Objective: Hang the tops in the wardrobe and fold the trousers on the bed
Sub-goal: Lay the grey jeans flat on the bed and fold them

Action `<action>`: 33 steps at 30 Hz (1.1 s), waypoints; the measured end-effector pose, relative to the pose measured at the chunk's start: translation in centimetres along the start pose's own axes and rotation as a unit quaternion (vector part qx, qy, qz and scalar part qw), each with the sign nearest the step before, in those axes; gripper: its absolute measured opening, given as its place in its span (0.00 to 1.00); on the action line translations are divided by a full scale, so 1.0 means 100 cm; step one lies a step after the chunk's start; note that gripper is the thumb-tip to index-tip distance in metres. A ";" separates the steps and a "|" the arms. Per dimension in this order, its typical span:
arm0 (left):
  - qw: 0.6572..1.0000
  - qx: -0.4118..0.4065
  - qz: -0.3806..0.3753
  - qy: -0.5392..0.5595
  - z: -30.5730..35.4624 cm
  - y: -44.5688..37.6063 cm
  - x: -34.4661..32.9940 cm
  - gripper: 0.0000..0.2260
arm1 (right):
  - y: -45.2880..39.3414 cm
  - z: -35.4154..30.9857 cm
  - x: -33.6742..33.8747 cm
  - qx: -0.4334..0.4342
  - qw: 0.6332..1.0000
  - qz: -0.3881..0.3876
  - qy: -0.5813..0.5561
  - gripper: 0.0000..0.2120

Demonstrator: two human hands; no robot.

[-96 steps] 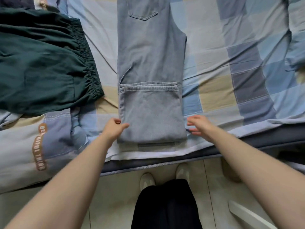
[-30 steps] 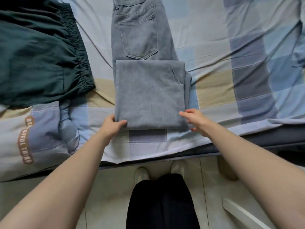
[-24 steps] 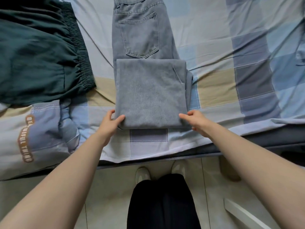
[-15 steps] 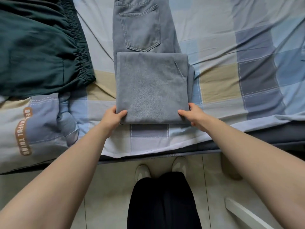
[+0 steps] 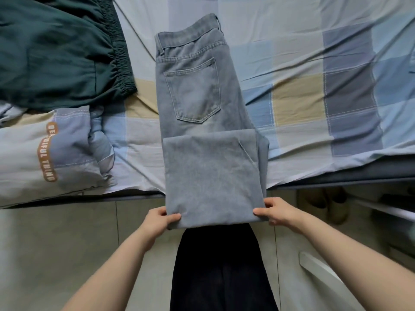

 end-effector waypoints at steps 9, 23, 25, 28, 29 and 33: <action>0.863 -0.354 0.251 -0.259 0.112 0.014 -0.032 0.30 | -0.034 -0.043 0.074 0.103 0.967 0.231 -0.020 0.10; 0.793 -0.399 -0.022 -0.459 0.210 0.008 -0.093 0.07 | -0.051 -0.130 0.093 0.120 0.982 0.144 0.039 0.05; 0.775 -0.441 -0.066 -0.447 0.195 0.033 -0.079 0.08 | -0.045 -0.137 0.088 0.135 0.978 0.139 0.076 0.07; 0.760 -0.451 -0.075 -0.463 0.178 0.057 -0.055 0.04 | -0.037 -0.155 0.066 0.173 0.967 0.145 0.120 0.10; 0.759 -0.454 -0.074 -0.461 0.178 0.062 -0.049 0.04 | -0.037 -0.161 0.056 0.185 0.964 0.145 0.126 0.09; 0.784 -0.452 -0.082 -0.418 0.194 0.063 -0.032 0.07 | -0.048 -0.181 0.019 0.192 0.960 0.120 0.164 0.10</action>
Point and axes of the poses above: each hand's wrist, its own y-axis away from the middle knuckle, its own x-axis out of the back of the hand, z = x × y, the point moved 4 cm from there along -y, towards the middle knuckle, and after that the axes turned 2 degrees about x, right-handed, at the moved point
